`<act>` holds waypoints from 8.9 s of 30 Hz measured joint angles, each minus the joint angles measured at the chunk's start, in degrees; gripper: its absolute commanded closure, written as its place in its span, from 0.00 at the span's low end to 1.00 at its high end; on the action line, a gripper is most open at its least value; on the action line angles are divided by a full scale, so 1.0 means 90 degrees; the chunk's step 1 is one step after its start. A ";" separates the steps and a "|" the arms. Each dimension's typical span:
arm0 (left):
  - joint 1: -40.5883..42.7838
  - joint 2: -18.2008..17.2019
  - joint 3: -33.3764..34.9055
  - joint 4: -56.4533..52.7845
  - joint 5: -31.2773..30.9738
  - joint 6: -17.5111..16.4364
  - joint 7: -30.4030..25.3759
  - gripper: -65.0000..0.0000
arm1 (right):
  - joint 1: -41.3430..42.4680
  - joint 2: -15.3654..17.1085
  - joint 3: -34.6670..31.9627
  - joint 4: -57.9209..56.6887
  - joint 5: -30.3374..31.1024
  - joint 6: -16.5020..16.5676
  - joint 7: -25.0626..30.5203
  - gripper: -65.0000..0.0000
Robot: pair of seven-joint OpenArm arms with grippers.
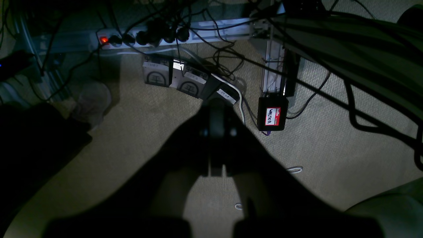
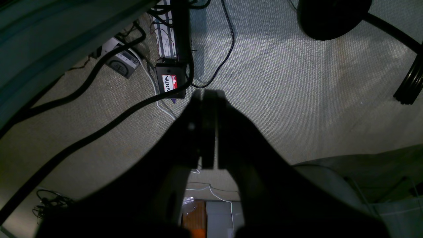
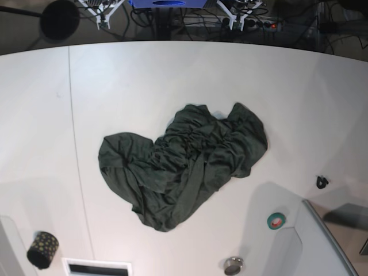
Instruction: Layout the t-shirt on the table in an organized manner, then fold the t-shirt properly
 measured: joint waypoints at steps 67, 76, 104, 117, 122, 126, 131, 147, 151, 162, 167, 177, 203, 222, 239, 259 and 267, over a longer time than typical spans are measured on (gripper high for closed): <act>0.4248 -0.1022 0.0007 0.7888 -0.0070 0.0002 0.0177 1.00 | -0.4476 0.0121 0.0816 0.9845 0.0002 0.0075 -0.3303 0.99; 0.2982 -0.0685 0.0010 1.0098 -0.0073 0.0019 0.1865 1.00 | -0.2929 0.0143 0.0835 1.1264 -0.0005 0.0347 -0.3381 0.67; -0.0134 -0.0483 -0.0049 0.7150 -0.0117 -0.0015 0.3432 0.74 | 0.1943 0.0291 0.0843 0.6011 -0.0024 0.2164 -0.3543 0.30; 0.0068 -0.0685 -0.0056 0.7193 -0.0136 -0.0002 0.3325 0.74 | 0.1518 -0.0066 0.0845 0.6781 -0.0046 0.2618 -0.3840 0.30; 0.0427 -0.0886 -0.0141 0.7521 -0.0136 -0.0002 0.3332 0.74 | 0.1729 -0.0083 0.0845 0.6370 -0.0044 0.2611 -0.3803 0.30; 0.0726 -0.0896 -0.0794 0.7859 -0.0143 -0.0027 0.3660 0.74 | 0.2084 -0.0053 0.0874 0.5853 -0.0046 0.2616 -0.3793 0.30; 0.0736 -0.1005 -0.1491 0.7873 -0.0083 -0.0002 0.3776 0.74 | 0.2188 -0.0053 0.0874 0.5695 -0.0044 0.2613 -0.3706 0.31; 0.0595 -0.1562 -0.1576 0.8820 -0.0092 -0.0007 0.3864 0.74 | 0.1608 -0.0053 0.0857 0.6681 -0.0046 0.2591 -0.3689 0.30; 0.0726 -0.1251 -0.1554 0.9141 -0.0104 -0.0017 0.3903 0.74 | 0.1651 -0.0053 0.0857 0.6370 -0.0049 0.2591 -0.3687 0.31; 0.0906 -0.1185 -0.1549 0.9075 -0.0092 -0.0007 0.3908 0.74 | 0.2028 -0.0051 0.0865 0.5821 -0.0041 0.2594 -0.3691 0.88; 0.1020 -0.1212 -0.1562 0.8966 -0.0095 -0.0007 0.3835 0.74 | 0.2101 -0.0056 0.0991 0.5797 -0.0041 0.2572 -0.3689 0.94; 0.1032 -0.1214 -0.1562 0.8881 -0.0092 -0.0007 0.3842 0.74 | 0.2154 -0.0070 0.1632 0.5792 -0.0046 0.1872 -0.3689 0.95; 0.1564 -0.1190 -0.1576 0.9476 -0.1251 0.0005 0.3842 0.74 | 0.1581 0.0007 0.0051 0.7793 -0.0032 0.1885 -0.4449 0.39; 0.2999 -0.1481 -0.1554 0.9459 -0.1302 -0.0007 0.2489 1.00 | 0.0838 0.0017 -0.2183 0.8833 -0.0027 0.1868 -0.5034 0.39; 0.3269 -0.0726 -0.2596 0.9578 -0.1307 0.0007 0.2322 1.00 | 0.3317 -0.0804 -0.2499 0.5382 0.1603 0.1838 -0.4979 0.39; 0.3026 -0.0413 -0.2922 0.9763 -0.1307 -0.0029 0.2288 1.00 | 0.3398 -0.0692 -0.2528 0.4976 0.2205 0.1353 -0.4456 0.40; 0.2375 -0.0418 -0.1965 0.9872 -0.1246 0.0041 0.2353 1.00 | 0.3407 0.0372 -0.2470 0.3903 0.2147 0.0835 -0.3429 0.84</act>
